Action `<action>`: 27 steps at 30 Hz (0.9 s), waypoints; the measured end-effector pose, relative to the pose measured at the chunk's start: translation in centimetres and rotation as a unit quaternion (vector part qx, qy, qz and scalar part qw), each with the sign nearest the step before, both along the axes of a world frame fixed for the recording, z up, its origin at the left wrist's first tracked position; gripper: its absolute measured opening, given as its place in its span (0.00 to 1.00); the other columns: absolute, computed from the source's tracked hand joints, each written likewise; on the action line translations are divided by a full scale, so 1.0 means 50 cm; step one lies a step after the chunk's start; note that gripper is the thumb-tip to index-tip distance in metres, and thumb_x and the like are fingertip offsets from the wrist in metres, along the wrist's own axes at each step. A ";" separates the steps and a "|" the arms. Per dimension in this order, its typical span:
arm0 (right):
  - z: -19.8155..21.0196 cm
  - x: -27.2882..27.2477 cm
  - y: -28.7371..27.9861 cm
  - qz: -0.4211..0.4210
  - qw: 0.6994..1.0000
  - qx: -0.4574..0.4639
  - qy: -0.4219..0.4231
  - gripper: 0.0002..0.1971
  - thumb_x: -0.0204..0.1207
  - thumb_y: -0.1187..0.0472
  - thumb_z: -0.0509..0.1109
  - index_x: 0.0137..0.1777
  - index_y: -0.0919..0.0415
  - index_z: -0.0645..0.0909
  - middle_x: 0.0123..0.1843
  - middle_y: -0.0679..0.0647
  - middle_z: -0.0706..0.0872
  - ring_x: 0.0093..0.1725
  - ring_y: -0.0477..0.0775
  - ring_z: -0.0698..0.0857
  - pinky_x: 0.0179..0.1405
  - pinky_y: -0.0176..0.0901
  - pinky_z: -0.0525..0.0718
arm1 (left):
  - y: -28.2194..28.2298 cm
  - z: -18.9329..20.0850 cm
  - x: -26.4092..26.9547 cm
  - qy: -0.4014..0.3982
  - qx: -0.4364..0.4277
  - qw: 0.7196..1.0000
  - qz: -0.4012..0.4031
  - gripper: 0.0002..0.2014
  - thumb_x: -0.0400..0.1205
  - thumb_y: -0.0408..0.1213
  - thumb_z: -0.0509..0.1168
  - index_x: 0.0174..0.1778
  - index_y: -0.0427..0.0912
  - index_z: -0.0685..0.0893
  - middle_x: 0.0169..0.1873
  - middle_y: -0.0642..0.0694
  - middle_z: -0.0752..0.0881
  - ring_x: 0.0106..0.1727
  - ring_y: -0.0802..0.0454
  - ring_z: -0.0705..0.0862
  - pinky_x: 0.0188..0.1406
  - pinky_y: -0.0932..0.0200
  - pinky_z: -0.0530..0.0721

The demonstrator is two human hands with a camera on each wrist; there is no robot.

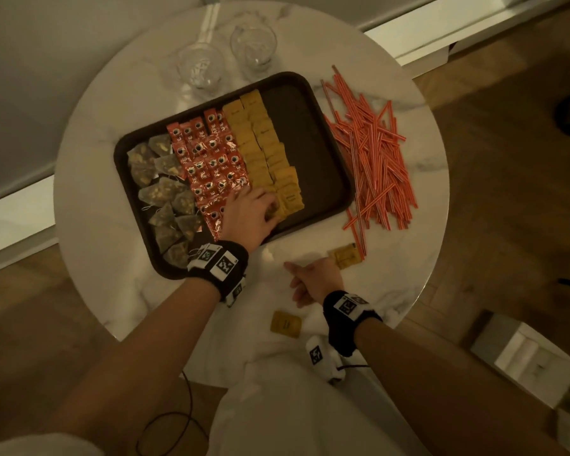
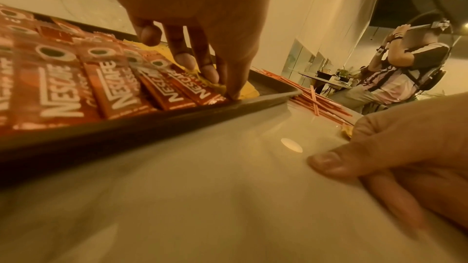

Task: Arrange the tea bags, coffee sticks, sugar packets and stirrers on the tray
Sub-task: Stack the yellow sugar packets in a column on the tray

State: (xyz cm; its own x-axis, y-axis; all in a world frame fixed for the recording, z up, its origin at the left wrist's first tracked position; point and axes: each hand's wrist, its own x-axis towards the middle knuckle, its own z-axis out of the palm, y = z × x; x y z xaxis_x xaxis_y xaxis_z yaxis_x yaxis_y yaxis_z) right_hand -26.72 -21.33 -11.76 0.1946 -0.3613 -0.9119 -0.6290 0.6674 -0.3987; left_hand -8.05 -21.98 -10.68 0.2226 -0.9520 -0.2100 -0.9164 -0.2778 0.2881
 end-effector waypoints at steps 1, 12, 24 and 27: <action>-0.001 0.000 0.001 0.001 1.000 -0.001 -0.001 0.26 0.77 0.44 0.75 0.39 0.73 0.87 0.27 0.63 0.89 0.23 0.57 0.86 0.29 0.46 0.89 | 0.000 0.003 -0.002 0.001 -0.001 1.000 -0.001 0.11 0.79 0.49 0.71 0.54 0.50 0.85 0.55 0.52 0.84 0.61 0.47 0.77 0.61 0.46 0.71; 0.000 0.002 0.006 0.015 1.000 -0.021 -0.008 0.23 0.79 0.48 0.74 0.35 0.70 0.85 0.26 0.62 0.88 0.23 0.58 0.87 0.26 0.45 0.88 | 0.179 0.035 -0.075 0.179 -0.001 0.984 -0.018 0.04 0.83 0.40 0.68 0.49 0.46 0.87 0.44 0.54 0.84 0.43 0.56 0.79 0.43 0.59 0.76; 0.023 -0.027 0.017 0.245 0.959 -0.119 -0.080 0.17 0.82 0.54 0.71 0.41 0.69 0.87 0.34 0.62 0.91 0.31 0.55 0.89 0.32 0.40 0.87 | 0.323 -0.005 -0.136 0.197 0.115 0.972 0.052 0.05 0.79 0.40 0.71 0.49 0.46 0.88 0.52 0.47 0.80 0.55 0.48 0.78 0.51 0.51 0.80; 0.026 -0.028 0.032 0.400 0.889 -0.209 -0.078 0.12 0.80 0.54 0.72 0.45 0.63 0.89 0.40 0.55 0.91 0.38 0.49 0.87 0.38 0.33 0.82 | 0.320 -0.002 -0.135 0.232 0.101 0.964 0.083 0.04 0.80 0.39 0.71 0.48 0.44 0.88 0.51 0.46 0.83 0.53 0.48 0.80 0.50 0.57 0.77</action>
